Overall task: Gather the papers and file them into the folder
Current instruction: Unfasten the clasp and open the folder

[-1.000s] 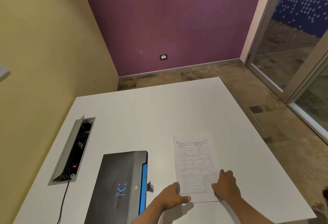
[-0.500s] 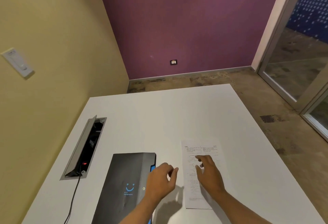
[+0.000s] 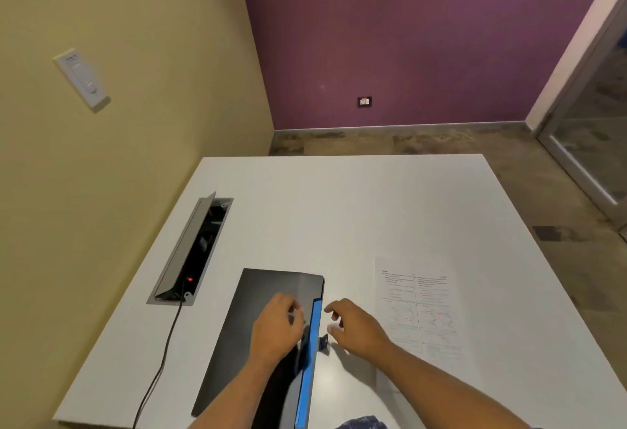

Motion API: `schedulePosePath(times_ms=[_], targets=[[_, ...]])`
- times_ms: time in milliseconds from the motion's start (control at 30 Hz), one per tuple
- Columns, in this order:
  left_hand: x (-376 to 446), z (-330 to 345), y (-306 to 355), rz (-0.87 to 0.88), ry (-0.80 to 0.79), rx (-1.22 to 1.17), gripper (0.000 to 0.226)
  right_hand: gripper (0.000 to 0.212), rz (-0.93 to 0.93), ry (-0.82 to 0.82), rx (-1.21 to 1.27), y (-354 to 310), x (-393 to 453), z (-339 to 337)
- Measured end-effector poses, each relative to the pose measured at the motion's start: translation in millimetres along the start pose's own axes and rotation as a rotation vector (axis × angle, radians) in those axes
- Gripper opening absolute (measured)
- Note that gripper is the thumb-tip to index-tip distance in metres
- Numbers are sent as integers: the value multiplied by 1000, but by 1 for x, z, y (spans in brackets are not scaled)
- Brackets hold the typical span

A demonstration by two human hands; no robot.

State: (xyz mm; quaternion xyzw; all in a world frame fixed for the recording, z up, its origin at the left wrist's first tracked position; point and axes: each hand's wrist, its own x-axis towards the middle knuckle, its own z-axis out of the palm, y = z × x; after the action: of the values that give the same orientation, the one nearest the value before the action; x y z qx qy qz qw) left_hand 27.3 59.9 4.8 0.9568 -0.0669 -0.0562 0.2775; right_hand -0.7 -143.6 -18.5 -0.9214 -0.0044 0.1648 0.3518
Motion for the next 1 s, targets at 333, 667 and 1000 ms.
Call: schedulePosePath(times_ms=[333,667,1000], targets=[[-8,2,-63,-254,-110,207,72,56,49,-277,-198,-11,22,33],[-10,5,-91,-620,-176,184,128,43,64,-393,-230,-13,17,54],[-9,-5,-98,-690,-157,107,120,43,435,-195,360,-12,14,45]])
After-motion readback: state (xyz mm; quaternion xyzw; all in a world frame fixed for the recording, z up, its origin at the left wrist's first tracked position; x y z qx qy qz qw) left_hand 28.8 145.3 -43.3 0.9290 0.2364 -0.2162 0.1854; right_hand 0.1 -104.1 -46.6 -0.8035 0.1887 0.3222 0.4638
